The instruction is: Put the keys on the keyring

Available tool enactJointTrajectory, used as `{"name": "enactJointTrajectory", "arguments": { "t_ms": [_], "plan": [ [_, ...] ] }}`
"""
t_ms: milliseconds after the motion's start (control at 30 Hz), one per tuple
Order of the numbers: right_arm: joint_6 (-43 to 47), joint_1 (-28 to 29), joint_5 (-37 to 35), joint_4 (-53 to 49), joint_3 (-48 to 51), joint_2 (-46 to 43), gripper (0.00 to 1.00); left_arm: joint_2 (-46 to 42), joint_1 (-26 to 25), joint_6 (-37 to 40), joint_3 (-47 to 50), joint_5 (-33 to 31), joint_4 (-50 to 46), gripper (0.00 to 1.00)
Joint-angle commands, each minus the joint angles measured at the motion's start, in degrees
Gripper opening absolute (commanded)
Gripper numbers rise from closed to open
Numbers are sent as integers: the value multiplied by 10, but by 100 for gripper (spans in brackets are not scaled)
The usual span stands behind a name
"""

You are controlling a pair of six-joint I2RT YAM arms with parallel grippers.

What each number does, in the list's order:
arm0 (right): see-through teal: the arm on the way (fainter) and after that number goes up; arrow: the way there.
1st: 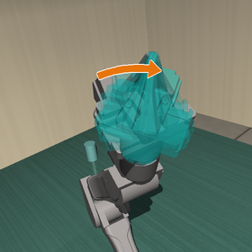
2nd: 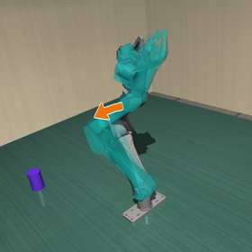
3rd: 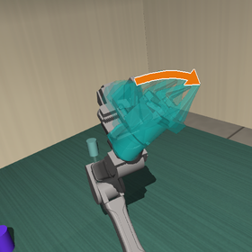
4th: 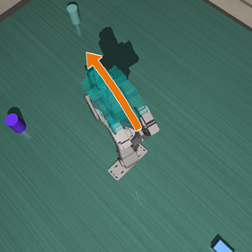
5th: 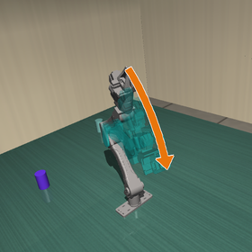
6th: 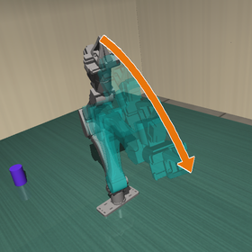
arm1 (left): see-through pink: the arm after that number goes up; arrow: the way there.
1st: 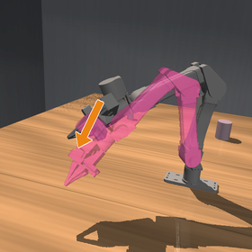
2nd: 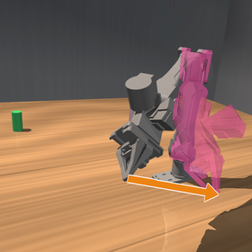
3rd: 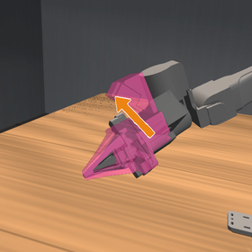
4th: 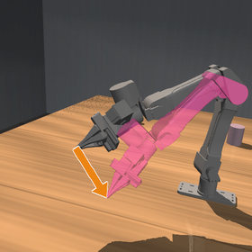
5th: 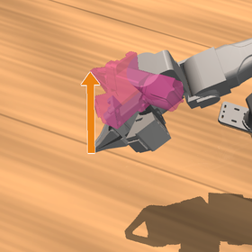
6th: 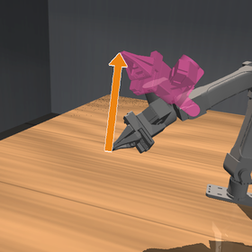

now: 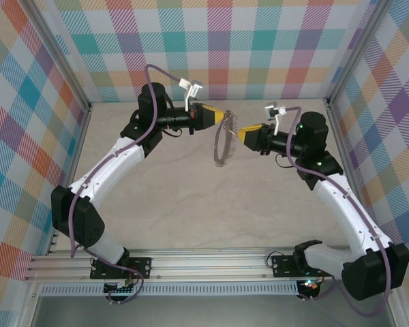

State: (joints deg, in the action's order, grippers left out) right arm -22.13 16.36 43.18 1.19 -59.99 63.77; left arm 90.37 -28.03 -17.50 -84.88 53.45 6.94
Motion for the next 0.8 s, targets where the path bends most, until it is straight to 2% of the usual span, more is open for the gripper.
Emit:
{"name": "enactJointTrajectory", "arguments": {
  "t_ms": [0, 367, 767],
  "plan": [
    [-51, -5, 9, 59, -3, -1, 28, -2, -7, -17, 3, -1, 51, 0],
    [-208, 0, 21, 245, -24, 73, 31, -8, -8, -39, 14, -6, 77, 0],
    [-218, 33, 12, 270, -28, 93, 33, -5, -10, -41, 14, -6, 80, 0]
  ]
}}
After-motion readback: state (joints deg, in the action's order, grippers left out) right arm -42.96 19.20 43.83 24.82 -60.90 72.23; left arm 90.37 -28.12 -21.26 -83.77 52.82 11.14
